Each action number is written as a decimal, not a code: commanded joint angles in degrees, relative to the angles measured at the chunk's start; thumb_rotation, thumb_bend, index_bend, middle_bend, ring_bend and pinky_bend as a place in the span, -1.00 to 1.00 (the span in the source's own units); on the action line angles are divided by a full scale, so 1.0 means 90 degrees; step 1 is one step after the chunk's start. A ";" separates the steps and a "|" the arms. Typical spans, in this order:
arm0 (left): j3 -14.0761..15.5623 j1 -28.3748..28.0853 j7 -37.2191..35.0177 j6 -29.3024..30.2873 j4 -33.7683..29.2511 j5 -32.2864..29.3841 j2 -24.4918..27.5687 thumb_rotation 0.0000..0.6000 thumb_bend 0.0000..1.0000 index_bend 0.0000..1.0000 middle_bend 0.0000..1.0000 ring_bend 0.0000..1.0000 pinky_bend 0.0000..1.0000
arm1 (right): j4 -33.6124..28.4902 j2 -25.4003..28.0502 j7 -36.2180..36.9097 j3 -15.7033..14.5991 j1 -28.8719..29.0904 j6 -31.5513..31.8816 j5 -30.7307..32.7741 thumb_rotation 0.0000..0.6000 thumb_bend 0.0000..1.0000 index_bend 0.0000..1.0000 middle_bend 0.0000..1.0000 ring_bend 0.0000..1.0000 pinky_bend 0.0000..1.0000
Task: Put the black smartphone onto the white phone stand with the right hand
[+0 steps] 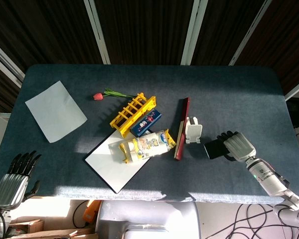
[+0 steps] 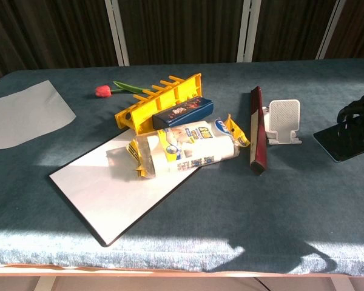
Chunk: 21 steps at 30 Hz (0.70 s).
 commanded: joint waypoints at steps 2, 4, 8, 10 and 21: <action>-0.0004 -0.0031 0.0032 -0.0070 -0.0009 -0.0029 -0.0015 1.00 -0.20 -1.00 -1.00 -1.00 -1.00 | 0.0306 0.0024 -0.1359 0.0196 0.0209 0.0605 -0.0381 1.00 -0.12 0.97 0.45 0.38 0.26; -0.0002 -0.0049 0.0051 -0.0102 -0.0018 -0.0028 -0.0022 1.00 -0.20 -1.00 -1.00 -1.00 -1.00 | 0.0356 0.0057 -0.1876 0.0254 0.0383 0.0804 -0.0606 1.00 -0.12 0.97 0.45 0.38 0.26; 0.0003 -0.0086 0.0098 -0.0164 -0.0026 -0.0019 -0.0046 1.00 -0.20 -1.00 -1.00 -1.00 -1.00 | 0.0514 0.0099 -0.2820 0.0348 0.0924 0.1020 -0.1152 1.00 -0.12 0.96 0.45 0.38 0.26; 0.0005 -0.0098 0.0100 -0.0179 -0.0027 -0.0013 -0.0049 1.00 -0.20 -1.00 -1.00 -1.00 -1.00 | 0.0610 0.0094 -0.3156 0.0327 0.1172 0.1003 -0.1402 1.00 -0.12 0.97 0.45 0.39 0.25; -0.0007 -0.0113 -0.0036 -0.0181 0.0006 -0.0046 0.0002 1.00 -0.20 -1.00 -1.00 -1.00 -1.00 | 0.1490 -0.0103 -0.3433 -0.0191 0.2193 0.1306 -0.2712 1.00 -0.12 0.97 0.45 0.39 0.17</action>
